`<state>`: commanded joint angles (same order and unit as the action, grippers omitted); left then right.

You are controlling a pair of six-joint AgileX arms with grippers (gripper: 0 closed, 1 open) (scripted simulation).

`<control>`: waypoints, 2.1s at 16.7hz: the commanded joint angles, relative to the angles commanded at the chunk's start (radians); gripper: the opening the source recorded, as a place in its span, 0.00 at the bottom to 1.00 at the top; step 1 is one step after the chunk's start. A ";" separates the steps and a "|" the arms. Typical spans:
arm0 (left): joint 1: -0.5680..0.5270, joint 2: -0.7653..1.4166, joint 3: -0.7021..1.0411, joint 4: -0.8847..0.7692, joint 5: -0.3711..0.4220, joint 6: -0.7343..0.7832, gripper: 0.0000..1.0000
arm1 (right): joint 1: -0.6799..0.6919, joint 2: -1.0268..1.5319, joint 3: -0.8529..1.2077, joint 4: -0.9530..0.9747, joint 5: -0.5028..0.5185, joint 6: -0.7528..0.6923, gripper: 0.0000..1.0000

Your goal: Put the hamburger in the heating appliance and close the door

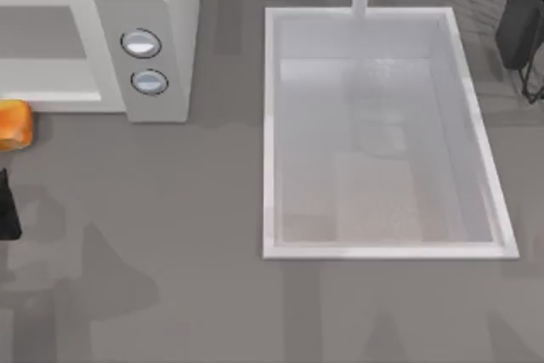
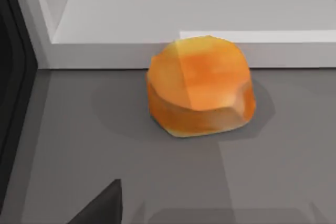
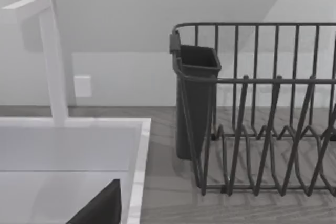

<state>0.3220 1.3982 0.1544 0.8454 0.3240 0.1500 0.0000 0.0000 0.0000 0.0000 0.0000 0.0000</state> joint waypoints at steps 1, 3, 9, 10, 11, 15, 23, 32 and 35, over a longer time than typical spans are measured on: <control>0.003 -0.010 -0.012 0.002 0.003 0.001 1.00 | 0.000 0.000 0.000 0.000 0.000 0.000 1.00; 0.004 -0.012 -0.014 0.002 0.003 0.001 1.00 | 0.000 0.000 0.000 0.000 0.000 0.000 1.00; -0.001 -0.046 0.012 -0.063 0.001 0.000 1.00 | 0.000 0.000 0.000 0.000 0.000 0.000 1.00; -0.002 -0.070 0.026 -0.100 0.000 0.000 1.00 | 0.000 0.000 0.000 0.000 0.000 0.000 1.00; -0.002 -0.096 0.042 -0.143 0.000 -0.001 1.00 | 0.000 0.000 0.000 0.000 0.000 0.000 1.00; -0.003 -0.227 0.123 -0.357 -0.003 -0.003 1.00 | 0.000 0.000 0.000 0.000 0.000 0.000 1.00; -0.002 -0.450 0.266 -0.719 -0.005 -0.005 1.00 | 0.000 0.000 0.000 0.000 0.000 0.000 1.00; -0.022 -0.517 0.245 -0.742 -0.024 -0.014 1.00 | 0.000 0.000 0.000 0.000 0.000 0.000 1.00; -0.063 -0.643 0.190 -0.756 -0.065 -0.033 1.00 | 0.000 0.000 0.000 0.000 0.000 0.000 1.00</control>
<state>0.2589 0.7554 0.3444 0.0891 0.2587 0.1167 0.0000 0.0000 0.0000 0.0000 0.0000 0.0000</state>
